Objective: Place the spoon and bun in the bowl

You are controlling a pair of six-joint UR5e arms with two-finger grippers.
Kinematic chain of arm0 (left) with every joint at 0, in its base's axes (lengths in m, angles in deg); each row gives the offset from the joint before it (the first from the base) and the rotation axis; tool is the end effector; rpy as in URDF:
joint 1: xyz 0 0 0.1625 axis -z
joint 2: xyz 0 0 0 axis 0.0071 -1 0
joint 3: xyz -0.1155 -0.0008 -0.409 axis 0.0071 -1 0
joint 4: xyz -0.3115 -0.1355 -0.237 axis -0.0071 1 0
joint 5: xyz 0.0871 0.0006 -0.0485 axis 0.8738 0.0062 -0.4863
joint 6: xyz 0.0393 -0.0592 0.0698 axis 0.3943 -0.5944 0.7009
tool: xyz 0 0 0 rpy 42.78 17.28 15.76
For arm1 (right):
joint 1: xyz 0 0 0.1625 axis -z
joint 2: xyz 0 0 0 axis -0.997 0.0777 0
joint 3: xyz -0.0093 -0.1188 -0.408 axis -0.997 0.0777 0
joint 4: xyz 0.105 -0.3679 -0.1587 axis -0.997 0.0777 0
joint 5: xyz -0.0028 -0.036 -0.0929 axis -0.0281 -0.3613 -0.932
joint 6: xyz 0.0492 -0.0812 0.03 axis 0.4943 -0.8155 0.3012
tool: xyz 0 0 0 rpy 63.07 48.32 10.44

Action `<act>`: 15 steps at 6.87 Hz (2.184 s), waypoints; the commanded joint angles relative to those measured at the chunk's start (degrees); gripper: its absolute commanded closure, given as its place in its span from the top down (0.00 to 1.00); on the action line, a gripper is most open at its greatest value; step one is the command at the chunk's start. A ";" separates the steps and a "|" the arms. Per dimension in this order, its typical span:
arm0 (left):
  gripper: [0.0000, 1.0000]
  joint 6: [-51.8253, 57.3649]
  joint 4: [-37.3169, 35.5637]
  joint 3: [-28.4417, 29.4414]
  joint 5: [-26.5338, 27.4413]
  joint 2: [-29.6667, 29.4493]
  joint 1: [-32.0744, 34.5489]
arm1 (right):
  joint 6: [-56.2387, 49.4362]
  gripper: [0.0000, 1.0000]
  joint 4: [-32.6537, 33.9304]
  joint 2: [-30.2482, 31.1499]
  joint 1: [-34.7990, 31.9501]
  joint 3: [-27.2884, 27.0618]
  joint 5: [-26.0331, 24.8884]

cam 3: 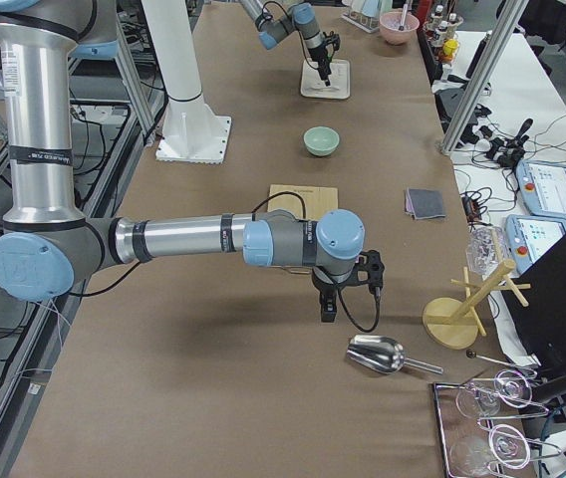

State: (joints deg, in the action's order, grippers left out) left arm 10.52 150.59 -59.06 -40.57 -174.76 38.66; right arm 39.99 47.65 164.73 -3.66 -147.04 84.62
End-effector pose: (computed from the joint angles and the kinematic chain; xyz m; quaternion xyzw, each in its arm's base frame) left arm 0.3870 -0.4662 0.4470 0.2235 0.3917 -0.0576 0.8907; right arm 0.0493 -0.4864 0.6021 0.0216 -0.4293 -0.0140 0.9028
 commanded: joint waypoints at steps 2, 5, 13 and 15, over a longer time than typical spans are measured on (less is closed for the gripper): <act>0.52 0.11 0.13 1.97 0.91 -0.80 -0.54 | 2.88 1.00 -2.94 0.58 0.00 0.24 0.23; 0.48 0.29 0.04 2.58 0.73 -0.89 -0.63 | 3.77 1.00 -4.08 0.05 2.28 -0.38 0.23; 0.00 0.38 -8.95 -6.62 -11.46 -3.85 6.65 | 12.85 1.00 -4.26 0.05 8.23 -8.16 0.49; 0.00 -0.50 -17.42 -7.26 -11.92 -12.54 7.02 | 28.28 1.00 -14.02 0.05 19.11 -11.98 -3.87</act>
State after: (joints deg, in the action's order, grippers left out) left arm 10.55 137.50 -65.75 -51.88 -182.93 45.30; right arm 58.89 39.91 164.77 9.37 -157.29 83.57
